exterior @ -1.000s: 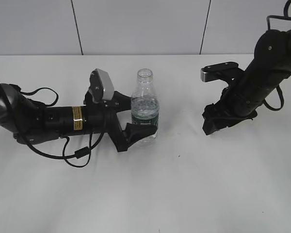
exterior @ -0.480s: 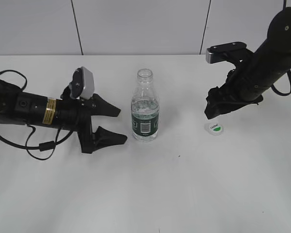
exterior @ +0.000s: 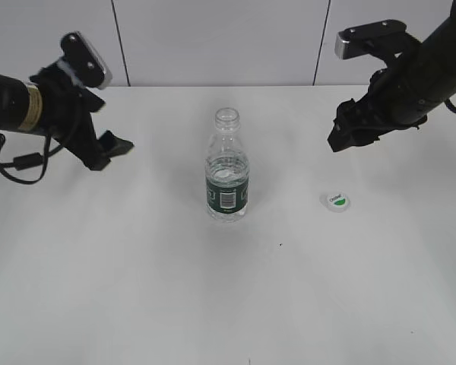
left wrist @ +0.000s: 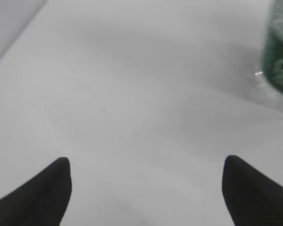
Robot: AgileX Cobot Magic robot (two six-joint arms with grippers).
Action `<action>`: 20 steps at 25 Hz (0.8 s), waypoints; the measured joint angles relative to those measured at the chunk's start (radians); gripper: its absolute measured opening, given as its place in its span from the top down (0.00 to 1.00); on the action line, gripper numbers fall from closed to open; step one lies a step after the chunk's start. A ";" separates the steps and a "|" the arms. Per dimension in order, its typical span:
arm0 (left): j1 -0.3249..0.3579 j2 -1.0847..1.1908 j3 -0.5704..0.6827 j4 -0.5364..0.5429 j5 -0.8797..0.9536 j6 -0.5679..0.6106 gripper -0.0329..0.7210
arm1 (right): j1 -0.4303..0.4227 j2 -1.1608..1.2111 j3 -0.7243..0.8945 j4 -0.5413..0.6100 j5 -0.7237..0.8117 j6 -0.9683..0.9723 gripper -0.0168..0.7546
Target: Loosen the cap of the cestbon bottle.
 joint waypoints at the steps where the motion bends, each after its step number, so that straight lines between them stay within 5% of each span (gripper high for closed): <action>1: 0.000 -0.024 0.000 -0.021 0.092 -0.005 0.18 | 0.000 -0.007 -0.011 -0.012 0.000 0.000 0.25; 9: 0.000 -0.098 -0.007 -0.369 0.768 0.030 0.18 | 0.000 -0.017 -0.127 -0.085 0.036 0.000 0.25; 15: 0.001 -0.158 -0.020 -0.933 0.876 0.459 0.18 | -0.001 -0.017 -0.230 -0.250 0.138 0.136 0.25; 20: 0.000 -0.185 -0.069 -1.224 1.054 0.677 0.18 | -0.010 -0.017 -0.292 -0.311 0.275 0.241 0.26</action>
